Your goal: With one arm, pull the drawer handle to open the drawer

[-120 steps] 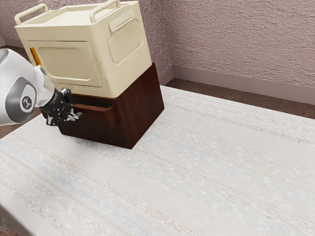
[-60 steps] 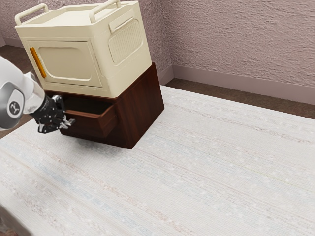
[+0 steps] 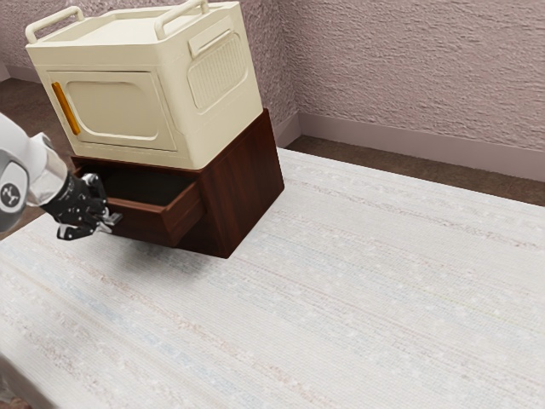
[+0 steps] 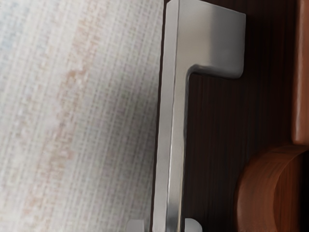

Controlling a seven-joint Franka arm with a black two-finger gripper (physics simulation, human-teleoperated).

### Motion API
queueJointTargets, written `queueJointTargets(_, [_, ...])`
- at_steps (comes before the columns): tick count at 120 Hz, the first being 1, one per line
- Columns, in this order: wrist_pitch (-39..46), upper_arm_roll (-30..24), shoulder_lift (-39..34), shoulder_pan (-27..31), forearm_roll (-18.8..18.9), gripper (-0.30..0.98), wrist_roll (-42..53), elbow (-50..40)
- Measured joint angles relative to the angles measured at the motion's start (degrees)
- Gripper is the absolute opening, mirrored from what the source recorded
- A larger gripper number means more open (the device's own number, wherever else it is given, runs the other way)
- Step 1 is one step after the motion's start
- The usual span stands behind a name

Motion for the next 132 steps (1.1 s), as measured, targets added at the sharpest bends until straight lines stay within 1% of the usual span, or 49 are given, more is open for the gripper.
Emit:
queueJointTargets(66, [-0.9, 2.0, -4.6, -0.4, 2.8, -0.10, 0.0, -2.9])
queueJointTargets(132, [-2.6, 1.7, -10.0, -0.4, 3.3, -0.10, -0.1, -6.3])
